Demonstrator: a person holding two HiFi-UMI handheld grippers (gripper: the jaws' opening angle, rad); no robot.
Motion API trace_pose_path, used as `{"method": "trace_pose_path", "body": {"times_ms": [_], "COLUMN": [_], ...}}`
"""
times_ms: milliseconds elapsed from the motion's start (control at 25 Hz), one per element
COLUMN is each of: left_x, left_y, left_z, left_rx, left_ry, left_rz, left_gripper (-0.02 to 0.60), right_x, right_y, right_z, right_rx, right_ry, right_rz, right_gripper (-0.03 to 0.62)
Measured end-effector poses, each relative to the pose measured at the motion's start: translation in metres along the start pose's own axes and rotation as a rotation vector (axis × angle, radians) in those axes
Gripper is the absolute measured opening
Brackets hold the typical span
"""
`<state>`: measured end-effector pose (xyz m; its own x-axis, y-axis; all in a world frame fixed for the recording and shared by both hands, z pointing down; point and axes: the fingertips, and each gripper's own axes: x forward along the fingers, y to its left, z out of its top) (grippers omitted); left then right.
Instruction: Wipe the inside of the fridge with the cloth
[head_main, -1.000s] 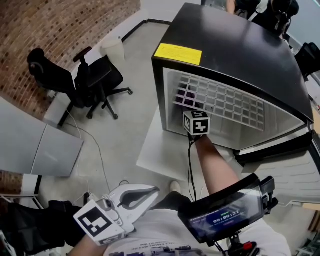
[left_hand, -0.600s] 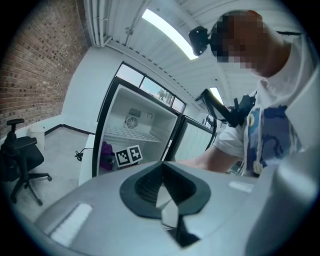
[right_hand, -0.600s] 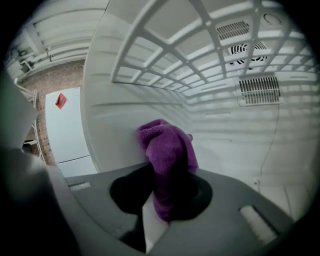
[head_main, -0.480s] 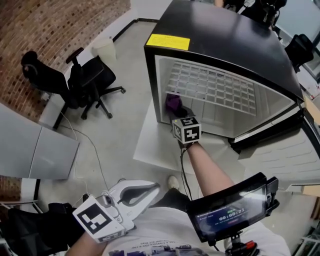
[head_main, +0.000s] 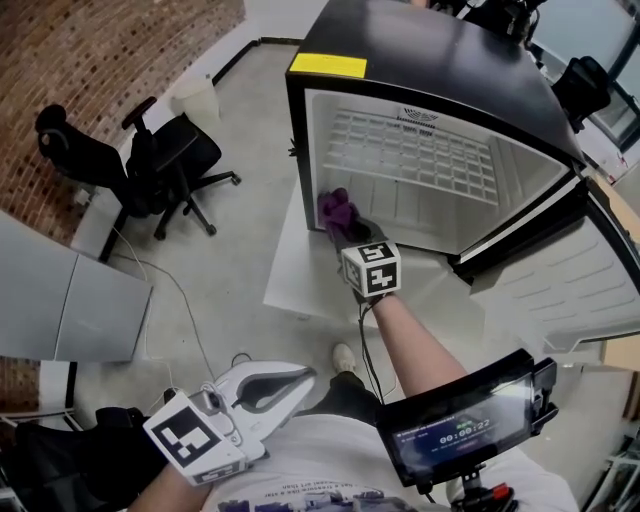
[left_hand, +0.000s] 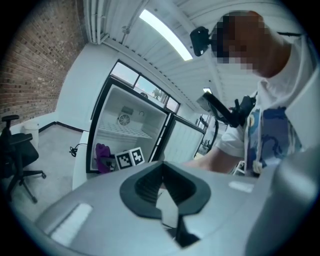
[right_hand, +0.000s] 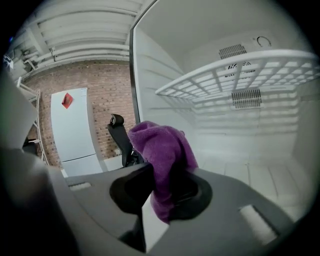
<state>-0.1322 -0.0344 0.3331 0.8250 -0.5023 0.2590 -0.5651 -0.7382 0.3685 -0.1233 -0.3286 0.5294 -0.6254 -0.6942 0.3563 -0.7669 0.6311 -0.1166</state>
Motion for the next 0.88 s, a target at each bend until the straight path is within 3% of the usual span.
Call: {"method": "trace_pose_path", "body": {"times_ms": [240, 640, 880], "left_x": [0.006, 0.035, 0.060], "left_y": [-0.001, 0.009, 0.006], "left_z": [-0.002, 0.010, 0.024], "left_rx": [0.017, 0.012, -0.014], "left_ry": [-0.002, 0.004, 0.004], "left_rz": [-0.013, -0.042, -0.087], "left_gripper": [0.008, 0.008, 0.008], "right_x": [-0.021, -0.078, -0.100], "right_y": [-0.048, -0.192, -0.245], "right_z": [0.022, 0.027, 0.028], "right_rx": [-0.013, 0.074, 0.104], "right_ry": [-0.051, -0.079, -0.084], "right_rz": [-0.130, -0.497, -0.646], "right_gripper": [0.074, 0.074, 0.074]}}
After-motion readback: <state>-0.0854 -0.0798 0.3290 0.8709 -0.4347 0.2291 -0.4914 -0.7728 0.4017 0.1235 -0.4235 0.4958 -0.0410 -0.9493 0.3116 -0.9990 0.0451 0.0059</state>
